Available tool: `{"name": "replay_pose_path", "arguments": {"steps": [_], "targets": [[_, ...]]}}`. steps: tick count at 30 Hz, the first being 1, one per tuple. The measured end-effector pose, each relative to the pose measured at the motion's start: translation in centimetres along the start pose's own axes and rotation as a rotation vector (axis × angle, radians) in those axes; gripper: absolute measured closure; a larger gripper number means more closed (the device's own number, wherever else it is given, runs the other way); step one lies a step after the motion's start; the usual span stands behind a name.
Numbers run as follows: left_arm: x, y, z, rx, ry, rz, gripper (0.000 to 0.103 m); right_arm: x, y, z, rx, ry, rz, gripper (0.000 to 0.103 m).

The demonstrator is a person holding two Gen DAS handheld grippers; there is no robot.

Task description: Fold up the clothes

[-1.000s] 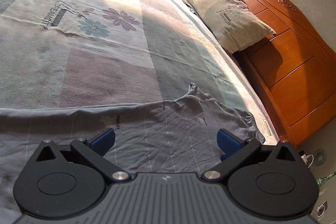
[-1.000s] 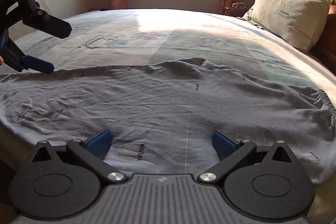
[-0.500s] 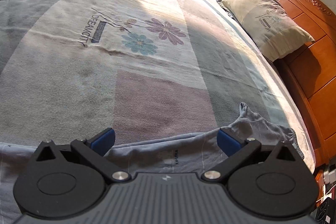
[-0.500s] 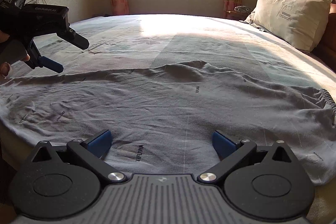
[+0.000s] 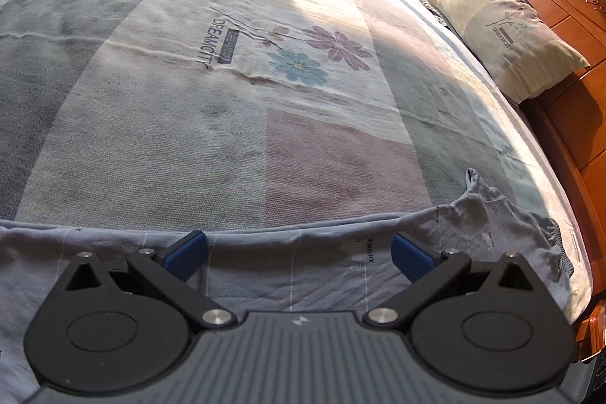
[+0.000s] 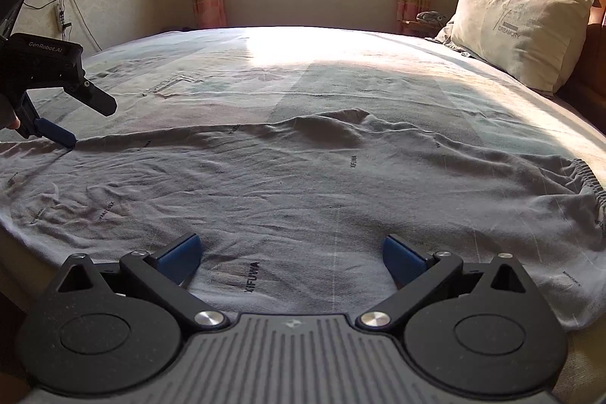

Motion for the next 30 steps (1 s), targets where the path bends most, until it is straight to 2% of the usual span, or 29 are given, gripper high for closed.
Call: {"name": "replay_pose_path", "arguments": {"steps": [4, 7, 10, 13, 20, 27, 30], "targets": [[-2.4, -2.3, 2.0, 0.001, -0.026, -0.09, 0.001, 0.1, 0.2, 0.5, 0.002, 0.029, 0.013, 0.0], [-5.6, -2.3, 2.2, 0.083, -0.001, -0.152, 0.001, 0.0, 0.8, 1.4, 0.029, 0.037, 0.013, 0.0], [-8.6, -1.7, 1.6, 0.136, 0.023, -0.226, 0.001, -0.8, 1.8, 1.5, 0.013, 0.051, 0.061, 0.0], [-9.6, -1.7, 1.8, 0.168, 0.023, -0.283, 0.001, -1.1, 2.0, 1.7, -0.009, 0.046, 0.072, 0.0], [-9.9, -1.6, 1.7, 0.207, 0.002, -0.307, 0.001, -1.2, 1.9, 1.7, -0.031, 0.059, 0.053, 0.0], [-9.7, -1.5, 2.7, 0.245, 0.029, -0.32, 0.001, -1.3, 1.9, 1.8, -0.035, 0.062, 0.052, 0.0], [-9.4, 0.0, 4.2, 0.209, -0.005, -0.241, 0.001, -1.3, 1.8, 1.8, -0.036, 0.063, 0.052, 0.0]]}}
Point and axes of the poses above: each gripper's, at about its wrist camera, not at the fingertips, and z roughly against the way its jaws point, y to its left, x to its top, the point moved 9 cm from there along -z, roughly the way its jaws point, and after that the axes turned 14 degrees about -x, right-handed, at the moved point
